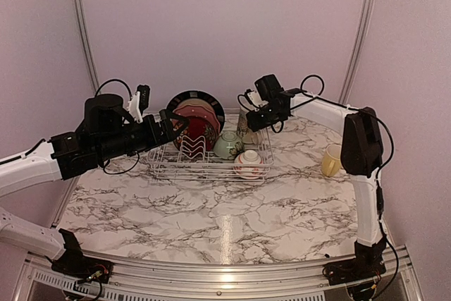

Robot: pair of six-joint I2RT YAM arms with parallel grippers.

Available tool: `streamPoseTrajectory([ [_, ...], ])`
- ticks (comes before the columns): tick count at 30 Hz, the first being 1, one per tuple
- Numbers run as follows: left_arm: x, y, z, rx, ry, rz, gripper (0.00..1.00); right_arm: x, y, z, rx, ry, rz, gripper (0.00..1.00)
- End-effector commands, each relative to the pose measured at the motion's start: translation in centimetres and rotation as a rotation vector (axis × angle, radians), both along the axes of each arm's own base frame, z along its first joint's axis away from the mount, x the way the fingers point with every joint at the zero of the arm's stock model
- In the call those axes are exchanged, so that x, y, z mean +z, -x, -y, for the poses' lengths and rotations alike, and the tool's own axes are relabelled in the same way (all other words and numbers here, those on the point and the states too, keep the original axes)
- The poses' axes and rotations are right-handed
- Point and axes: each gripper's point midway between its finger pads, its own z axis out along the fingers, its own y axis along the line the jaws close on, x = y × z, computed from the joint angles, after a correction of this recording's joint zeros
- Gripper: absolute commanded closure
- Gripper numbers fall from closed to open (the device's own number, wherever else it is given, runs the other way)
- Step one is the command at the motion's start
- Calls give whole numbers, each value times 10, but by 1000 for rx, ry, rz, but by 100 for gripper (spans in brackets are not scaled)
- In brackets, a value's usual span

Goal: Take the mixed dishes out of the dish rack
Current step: Grab the cup from the dish rack.

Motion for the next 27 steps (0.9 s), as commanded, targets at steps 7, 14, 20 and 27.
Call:
streamPoseTrajectory([
  [7, 12, -2, 3, 4, 9, 28, 1, -10, -2, 1, -61, 4, -30, 58],
  [14, 15, 0, 2, 2, 11, 34, 1, -22, -1, -3, -65, -14, -66, 59],
  [20, 16, 2, 0, 3, 13, 37, 1, -41, -2, -6, -58, 2, -104, 67],
  [27, 18, 4, -2, 6, 20, 42, 1, -57, -3, -1, -73, 39, -123, 59],
])
